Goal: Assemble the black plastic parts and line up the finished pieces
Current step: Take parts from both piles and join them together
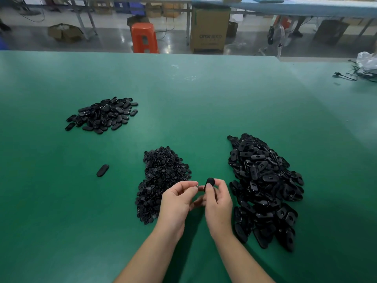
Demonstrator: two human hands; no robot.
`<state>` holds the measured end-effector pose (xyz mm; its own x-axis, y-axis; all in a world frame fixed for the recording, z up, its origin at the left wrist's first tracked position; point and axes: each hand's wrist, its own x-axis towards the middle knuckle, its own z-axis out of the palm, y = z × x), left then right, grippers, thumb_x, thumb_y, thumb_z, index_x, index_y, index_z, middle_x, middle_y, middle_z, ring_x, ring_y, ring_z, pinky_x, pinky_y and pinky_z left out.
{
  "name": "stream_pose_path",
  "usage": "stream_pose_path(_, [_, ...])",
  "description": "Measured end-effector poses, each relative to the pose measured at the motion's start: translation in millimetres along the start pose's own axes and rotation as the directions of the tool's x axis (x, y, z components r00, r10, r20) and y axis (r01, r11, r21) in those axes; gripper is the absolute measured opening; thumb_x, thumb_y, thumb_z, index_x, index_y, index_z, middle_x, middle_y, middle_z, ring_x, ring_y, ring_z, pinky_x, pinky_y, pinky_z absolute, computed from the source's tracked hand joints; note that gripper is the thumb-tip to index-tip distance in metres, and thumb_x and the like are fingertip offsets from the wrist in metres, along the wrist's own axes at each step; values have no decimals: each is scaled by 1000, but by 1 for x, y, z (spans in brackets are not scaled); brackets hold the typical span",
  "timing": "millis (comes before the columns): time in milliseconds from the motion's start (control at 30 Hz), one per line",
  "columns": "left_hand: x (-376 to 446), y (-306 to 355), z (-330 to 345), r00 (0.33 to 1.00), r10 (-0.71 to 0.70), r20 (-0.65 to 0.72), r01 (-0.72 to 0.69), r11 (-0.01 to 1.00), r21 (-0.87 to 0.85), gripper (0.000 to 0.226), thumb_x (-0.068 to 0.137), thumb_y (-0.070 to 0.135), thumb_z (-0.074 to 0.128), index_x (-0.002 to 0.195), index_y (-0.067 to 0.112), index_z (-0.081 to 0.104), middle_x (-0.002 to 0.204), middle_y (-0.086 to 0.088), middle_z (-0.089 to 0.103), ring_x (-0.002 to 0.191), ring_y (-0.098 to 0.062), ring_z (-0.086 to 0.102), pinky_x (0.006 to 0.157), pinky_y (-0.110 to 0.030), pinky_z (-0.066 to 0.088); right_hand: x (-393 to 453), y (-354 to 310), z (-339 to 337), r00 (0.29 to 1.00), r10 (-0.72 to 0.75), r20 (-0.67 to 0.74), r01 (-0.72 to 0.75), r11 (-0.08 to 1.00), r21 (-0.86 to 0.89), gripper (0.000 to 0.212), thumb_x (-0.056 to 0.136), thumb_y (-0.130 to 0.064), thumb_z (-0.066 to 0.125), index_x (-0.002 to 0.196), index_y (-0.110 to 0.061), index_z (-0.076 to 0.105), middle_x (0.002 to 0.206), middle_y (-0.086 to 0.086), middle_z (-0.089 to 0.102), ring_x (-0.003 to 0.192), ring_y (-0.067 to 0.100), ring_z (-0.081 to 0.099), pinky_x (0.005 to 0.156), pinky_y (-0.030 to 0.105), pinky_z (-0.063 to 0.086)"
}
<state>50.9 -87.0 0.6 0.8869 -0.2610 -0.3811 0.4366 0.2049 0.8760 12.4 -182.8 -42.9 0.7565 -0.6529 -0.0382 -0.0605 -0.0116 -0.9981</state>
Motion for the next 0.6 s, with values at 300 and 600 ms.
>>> stream_pose_path(300, [7, -4, 4, 999, 32, -38, -24, 979, 201, 5, 91, 1, 70, 95, 5, 71, 69, -4, 63, 51, -5, 54, 47, -18, 44, 4, 3, 2, 997, 68, -34, -65, 995, 80, 18, 97, -7, 65, 97, -24, 72, 79, 1, 74, 65, 12, 63, 62, 35, 52])
stream_pose_path(600, [15, -1, 6, 995, 86, -48, -64, 936, 346, 10, 89, -3, 69, 84, 5, 72, 63, -1, 67, 58, -7, 67, 56, -19, 54, 3, 5, 2, 998, 60, -27, -58, 995, 85, 28, 99, -2, 57, 104, -25, 71, 92, 3, 79, 90, 26, 75, 87, 50, 60])
